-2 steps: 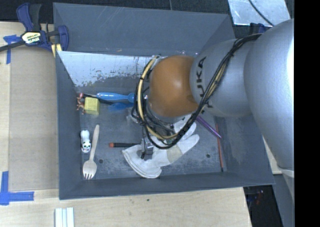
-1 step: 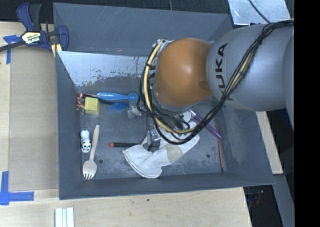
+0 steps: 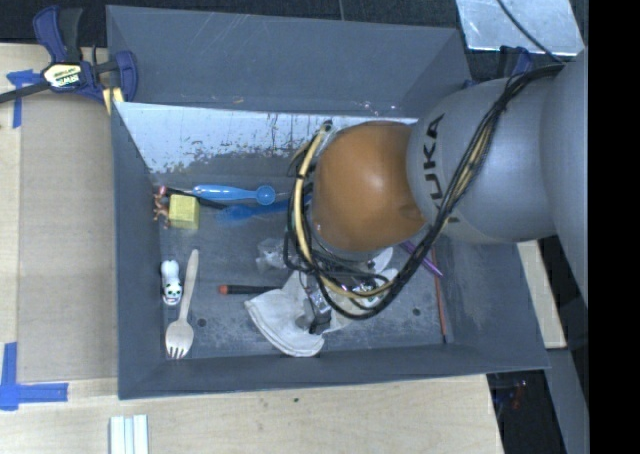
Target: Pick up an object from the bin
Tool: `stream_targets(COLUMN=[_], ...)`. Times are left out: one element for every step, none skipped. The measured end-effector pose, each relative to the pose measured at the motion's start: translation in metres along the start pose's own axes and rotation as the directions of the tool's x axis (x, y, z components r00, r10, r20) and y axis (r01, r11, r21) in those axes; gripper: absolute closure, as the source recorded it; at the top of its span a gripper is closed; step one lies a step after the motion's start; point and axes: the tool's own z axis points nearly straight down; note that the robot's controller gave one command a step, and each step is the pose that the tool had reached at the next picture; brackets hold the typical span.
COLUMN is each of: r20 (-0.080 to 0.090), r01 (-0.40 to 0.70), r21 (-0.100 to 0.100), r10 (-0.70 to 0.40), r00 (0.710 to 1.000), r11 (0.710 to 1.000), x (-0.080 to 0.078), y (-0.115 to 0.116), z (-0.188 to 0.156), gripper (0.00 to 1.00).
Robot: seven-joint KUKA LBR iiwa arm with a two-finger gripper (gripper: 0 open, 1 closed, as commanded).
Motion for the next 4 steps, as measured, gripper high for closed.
stream_targets(r20=[0.017, 0.014, 0.014, 0.015], r01=[0.196, 0.341, 0.341, 0.339], r21=[0.007, 0.004, 0.004, 0.004], r10=[-0.196, -0.341, -0.341, -0.339], r00=[0.98, 0.94, 0.94, 0.941], r11=[0.981, 0.94, 0.94, 0.941], x=[-0.009, -0.008, -0.008, -0.008], y=[-0.072, -0.022, -0.022, -0.022], z=[0.028, 0.027, 0.027, 0.02], gripper=[0.0, 1.0, 1.0, 1.0])
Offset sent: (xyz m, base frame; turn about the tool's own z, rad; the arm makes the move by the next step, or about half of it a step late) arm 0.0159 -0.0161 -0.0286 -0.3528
